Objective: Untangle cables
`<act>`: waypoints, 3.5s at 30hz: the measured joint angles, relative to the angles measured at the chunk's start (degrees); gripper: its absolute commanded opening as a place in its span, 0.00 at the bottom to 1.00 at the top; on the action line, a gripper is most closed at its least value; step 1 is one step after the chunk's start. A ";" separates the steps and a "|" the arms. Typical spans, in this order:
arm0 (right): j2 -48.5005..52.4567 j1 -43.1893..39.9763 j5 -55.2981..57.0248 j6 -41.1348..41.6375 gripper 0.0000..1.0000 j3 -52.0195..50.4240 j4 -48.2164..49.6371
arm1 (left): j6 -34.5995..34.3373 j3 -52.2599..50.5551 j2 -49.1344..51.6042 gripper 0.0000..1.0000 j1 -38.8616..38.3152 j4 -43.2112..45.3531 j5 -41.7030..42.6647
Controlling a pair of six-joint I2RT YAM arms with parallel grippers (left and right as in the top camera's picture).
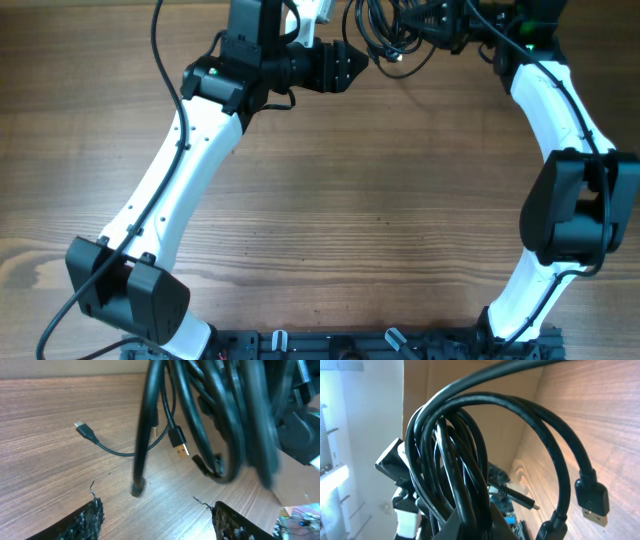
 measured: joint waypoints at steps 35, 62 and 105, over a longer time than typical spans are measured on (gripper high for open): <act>0.00 5.73 -0.02 3.80 0.04 0.00 0.59 | -8.37 0.00 0.26 0.31 -1.20 9.62 -15.67; -0.02 0.57 25.86 -34.16 0.58 -0.35 -48.96 | -8.55 -0.07 1.20 0.04 0.42 -9.81 -13.86; -8.31 11.87 17.70 -77.90 0.52 -0.35 -52.13 | -22.93 -0.07 2.91 0.04 0.39 -8.59 -1.38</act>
